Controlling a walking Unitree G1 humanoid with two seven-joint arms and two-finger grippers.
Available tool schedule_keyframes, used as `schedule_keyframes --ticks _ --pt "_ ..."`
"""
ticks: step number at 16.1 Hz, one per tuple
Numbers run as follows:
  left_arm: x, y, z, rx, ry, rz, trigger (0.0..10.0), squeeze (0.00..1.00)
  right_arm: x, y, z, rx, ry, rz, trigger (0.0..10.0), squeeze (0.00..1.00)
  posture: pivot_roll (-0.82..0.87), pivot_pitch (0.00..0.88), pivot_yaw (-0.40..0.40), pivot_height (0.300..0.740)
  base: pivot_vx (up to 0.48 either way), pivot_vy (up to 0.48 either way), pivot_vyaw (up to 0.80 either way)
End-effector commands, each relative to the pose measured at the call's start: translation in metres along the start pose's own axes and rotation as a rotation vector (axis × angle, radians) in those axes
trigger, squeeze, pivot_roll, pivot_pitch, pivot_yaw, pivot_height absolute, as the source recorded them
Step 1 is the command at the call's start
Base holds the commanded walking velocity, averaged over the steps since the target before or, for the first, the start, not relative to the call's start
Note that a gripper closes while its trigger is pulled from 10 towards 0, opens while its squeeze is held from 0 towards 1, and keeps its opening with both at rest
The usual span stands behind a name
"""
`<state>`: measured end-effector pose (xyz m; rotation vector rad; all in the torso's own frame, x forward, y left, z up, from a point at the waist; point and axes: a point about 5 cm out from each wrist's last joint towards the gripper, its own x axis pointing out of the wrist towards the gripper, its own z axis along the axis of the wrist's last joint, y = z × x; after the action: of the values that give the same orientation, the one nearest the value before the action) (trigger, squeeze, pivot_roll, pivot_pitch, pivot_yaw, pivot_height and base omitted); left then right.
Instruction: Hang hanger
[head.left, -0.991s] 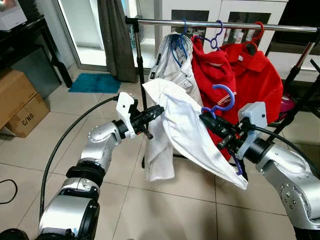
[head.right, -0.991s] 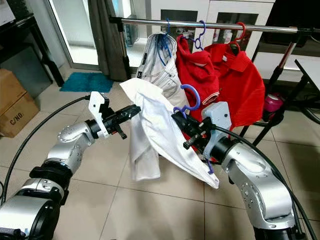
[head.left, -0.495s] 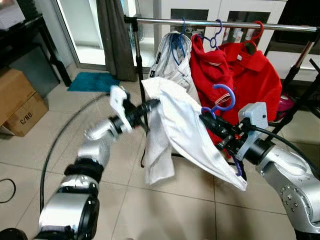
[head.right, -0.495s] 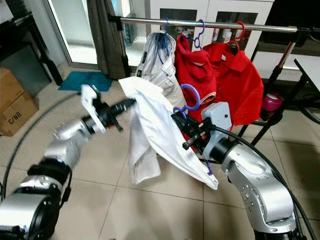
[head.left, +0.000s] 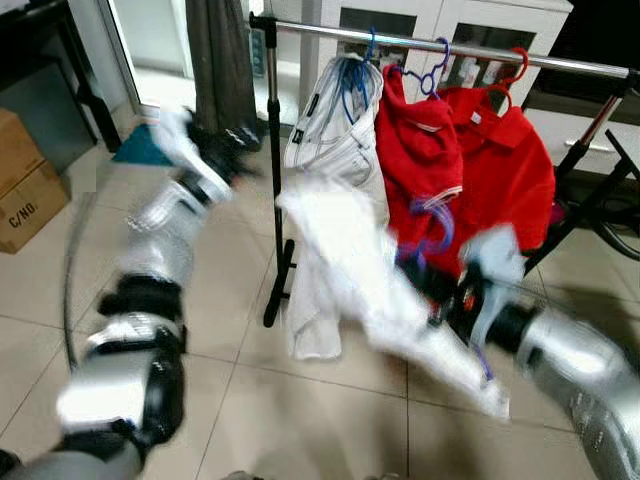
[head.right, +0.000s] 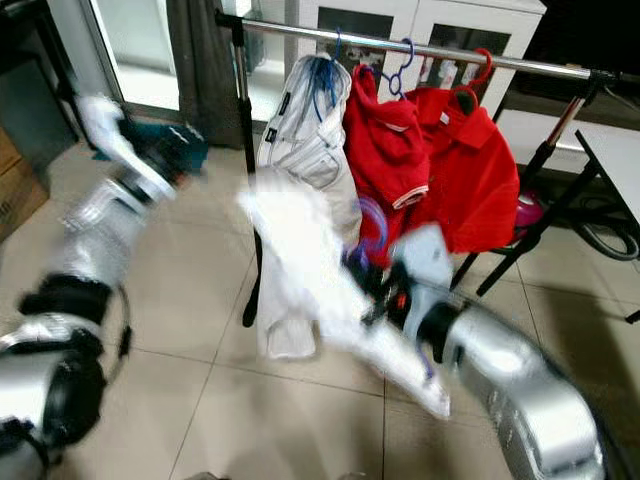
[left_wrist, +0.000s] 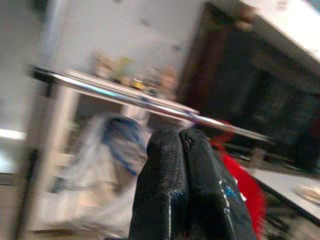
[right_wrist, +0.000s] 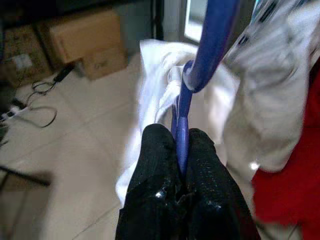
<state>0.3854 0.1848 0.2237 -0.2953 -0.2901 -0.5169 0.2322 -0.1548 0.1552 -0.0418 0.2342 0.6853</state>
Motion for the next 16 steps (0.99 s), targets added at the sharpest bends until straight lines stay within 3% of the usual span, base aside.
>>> schedule_keyframes --ticks 1,4,7,8,9,10,11,12,14,16 --pt "0.001 -0.006 -0.005 0.054 0.059 -0.037 0.0 0.00 0.000 0.001 0.011 -0.001 -0.076 -0.009 10.0 0.00 -0.25 0.036 -0.019 0.740 0.000 0.000 0.00" --pt "-0.009 -0.009 -0.015 0.101 0.095 -0.049 0.0 0.00 -0.003 -0.005 0.020 0.095 -0.172 -0.111 10.0 0.00 -0.26 0.043 0.011 0.740 0.000 0.000 0.00" --pt "-0.014 -0.015 -0.025 0.139 0.122 -0.062 0.0 0.00 -0.004 -0.005 0.021 0.099 -0.184 -0.108 10.0 0.00 -0.27 0.037 0.009 0.740 0.000 0.000 0.00" --pt "-0.020 -0.021 -0.041 0.160 0.171 -0.113 0.0 0.00 -0.001 -0.007 0.022 0.085 -0.188 -0.106 10.0 0.00 -0.27 0.026 0.025 0.740 0.000 0.000 0.00" --pt "-0.027 -0.028 -0.060 0.172 0.239 -0.182 10.0 0.00 0.004 -0.010 0.028 0.066 -0.203 -0.087 10.0 0.00 -0.27 0.025 0.034 0.740 0.000 0.000 0.00" --pt "-0.032 -0.028 -0.067 0.163 0.253 -0.212 10.0 0.07 0.004 -0.013 0.036 0.063 -0.235 -0.056 10.0 0.00 -0.27 0.023 0.047 0.740 0.000 0.000 0.00" --pt "-0.034 -0.027 -0.067 0.165 0.252 -0.223 10.0 0.81 0.004 -0.014 0.040 0.062 -0.249 -0.041 10.0 0.00 -0.27 0.022 0.050 0.740 0.000 0.000 0.00" --pt "-0.042 -0.020 -0.069 0.195 0.295 -0.238 10.0 1.00 0.001 -0.017 0.046 0.067 -0.264 -0.009 10.0 0.00 -0.28 0.020 0.054 0.740 0.000 0.000 0.00" --pt "-0.046 -0.017 -0.069 0.213 0.319 -0.252 10.0 1.00 -0.001 -0.020 0.049 0.072 -0.271 -0.004 10.0 0.00 -0.28 0.020 0.054 0.740 0.000 0.000 0.00" --pt "-0.049 -0.040 -0.082 0.225 0.363 -0.411 10.0 1.00 -0.002 -0.032 0.055 0.134 -0.304 -0.055 10.0 0.00 -0.26 0.000 0.044 0.740 0.000 0.000 0.00"
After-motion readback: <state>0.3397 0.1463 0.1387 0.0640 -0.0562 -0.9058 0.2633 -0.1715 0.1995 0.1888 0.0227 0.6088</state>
